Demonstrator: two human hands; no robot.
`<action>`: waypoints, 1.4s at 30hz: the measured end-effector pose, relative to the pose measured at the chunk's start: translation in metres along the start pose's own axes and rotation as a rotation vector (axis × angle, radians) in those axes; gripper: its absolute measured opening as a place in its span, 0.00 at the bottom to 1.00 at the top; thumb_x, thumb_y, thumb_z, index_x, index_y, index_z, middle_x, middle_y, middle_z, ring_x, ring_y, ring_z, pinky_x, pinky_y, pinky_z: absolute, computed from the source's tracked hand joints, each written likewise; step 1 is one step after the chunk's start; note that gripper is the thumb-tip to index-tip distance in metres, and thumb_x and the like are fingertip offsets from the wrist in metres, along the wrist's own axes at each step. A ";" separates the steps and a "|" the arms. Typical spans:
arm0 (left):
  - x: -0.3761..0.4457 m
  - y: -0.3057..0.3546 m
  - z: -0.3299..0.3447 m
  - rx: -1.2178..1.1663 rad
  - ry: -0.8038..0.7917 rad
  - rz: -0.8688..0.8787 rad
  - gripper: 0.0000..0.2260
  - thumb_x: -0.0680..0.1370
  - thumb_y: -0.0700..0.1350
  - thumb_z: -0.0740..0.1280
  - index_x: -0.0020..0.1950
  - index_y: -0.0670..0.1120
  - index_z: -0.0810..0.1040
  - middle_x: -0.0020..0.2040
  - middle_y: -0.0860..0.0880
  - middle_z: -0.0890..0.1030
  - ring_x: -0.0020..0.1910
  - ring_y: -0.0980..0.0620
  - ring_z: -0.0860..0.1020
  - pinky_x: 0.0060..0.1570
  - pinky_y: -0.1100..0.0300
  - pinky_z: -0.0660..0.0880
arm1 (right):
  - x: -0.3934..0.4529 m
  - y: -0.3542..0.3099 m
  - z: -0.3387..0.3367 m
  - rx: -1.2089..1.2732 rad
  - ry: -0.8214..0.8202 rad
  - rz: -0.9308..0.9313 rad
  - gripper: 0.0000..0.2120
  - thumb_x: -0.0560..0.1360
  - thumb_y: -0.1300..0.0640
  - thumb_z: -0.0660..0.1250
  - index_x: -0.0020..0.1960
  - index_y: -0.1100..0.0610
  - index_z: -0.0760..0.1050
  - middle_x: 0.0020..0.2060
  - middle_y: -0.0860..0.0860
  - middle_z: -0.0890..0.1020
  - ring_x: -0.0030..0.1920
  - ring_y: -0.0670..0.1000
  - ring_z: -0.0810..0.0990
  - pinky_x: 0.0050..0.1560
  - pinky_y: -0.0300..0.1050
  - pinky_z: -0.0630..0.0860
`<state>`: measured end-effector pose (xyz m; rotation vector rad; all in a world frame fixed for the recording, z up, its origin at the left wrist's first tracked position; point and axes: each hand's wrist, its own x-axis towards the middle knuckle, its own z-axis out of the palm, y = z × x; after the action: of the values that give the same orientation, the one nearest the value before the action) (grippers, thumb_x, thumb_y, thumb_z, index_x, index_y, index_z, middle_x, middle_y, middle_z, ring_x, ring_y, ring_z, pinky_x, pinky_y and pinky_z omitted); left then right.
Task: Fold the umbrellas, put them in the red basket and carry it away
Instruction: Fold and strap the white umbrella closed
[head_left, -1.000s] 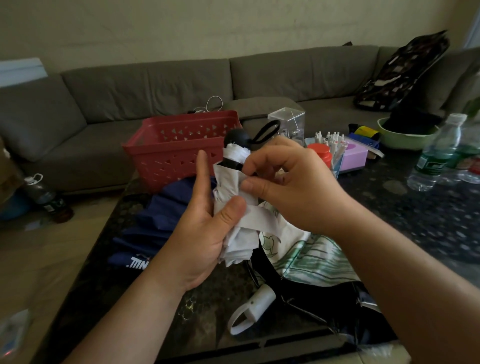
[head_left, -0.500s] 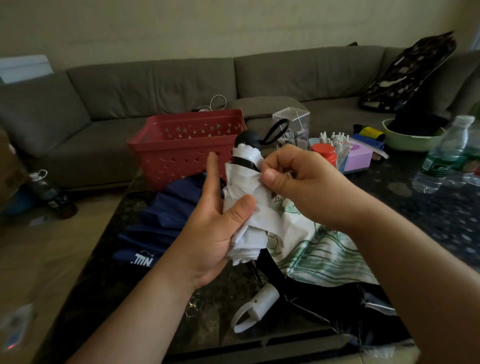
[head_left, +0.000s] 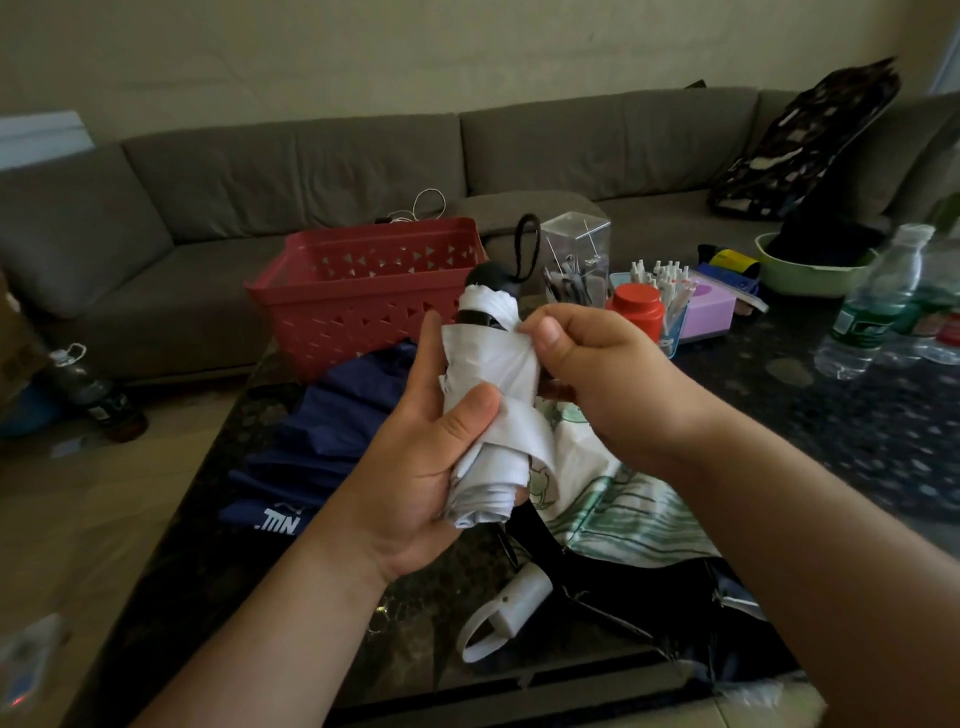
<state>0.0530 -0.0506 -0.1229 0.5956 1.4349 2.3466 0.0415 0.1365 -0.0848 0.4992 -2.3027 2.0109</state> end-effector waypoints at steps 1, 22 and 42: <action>0.000 0.002 0.000 0.040 0.015 0.013 0.38 0.80 0.44 0.69 0.83 0.68 0.55 0.82 0.41 0.66 0.62 0.44 0.81 0.41 0.55 0.82 | 0.001 0.002 0.002 0.035 0.027 0.015 0.15 0.84 0.50 0.63 0.51 0.63 0.78 0.44 0.58 0.78 0.46 0.56 0.74 0.50 0.57 0.71; -0.010 -0.012 0.007 1.327 0.455 0.362 0.51 0.80 0.56 0.72 0.77 0.72 0.27 0.71 0.50 0.78 0.62 0.51 0.79 0.52 0.57 0.77 | -0.001 -0.003 0.018 -0.657 0.199 -0.120 0.09 0.77 0.51 0.75 0.40 0.48 0.78 0.43 0.46 0.73 0.43 0.47 0.74 0.45 0.44 0.69; -0.011 -0.023 0.003 1.806 0.587 0.336 0.54 0.77 0.57 0.75 0.85 0.57 0.34 0.51 0.51 0.79 0.37 0.50 0.80 0.22 0.55 0.72 | -0.001 -0.005 0.035 -0.775 0.368 -0.065 0.11 0.81 0.42 0.66 0.45 0.46 0.79 0.45 0.44 0.71 0.55 0.52 0.71 0.55 0.55 0.66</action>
<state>0.0655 -0.0430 -0.1444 0.4395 3.6971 0.6245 0.0504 0.1021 -0.0856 0.1261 -2.4994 0.9300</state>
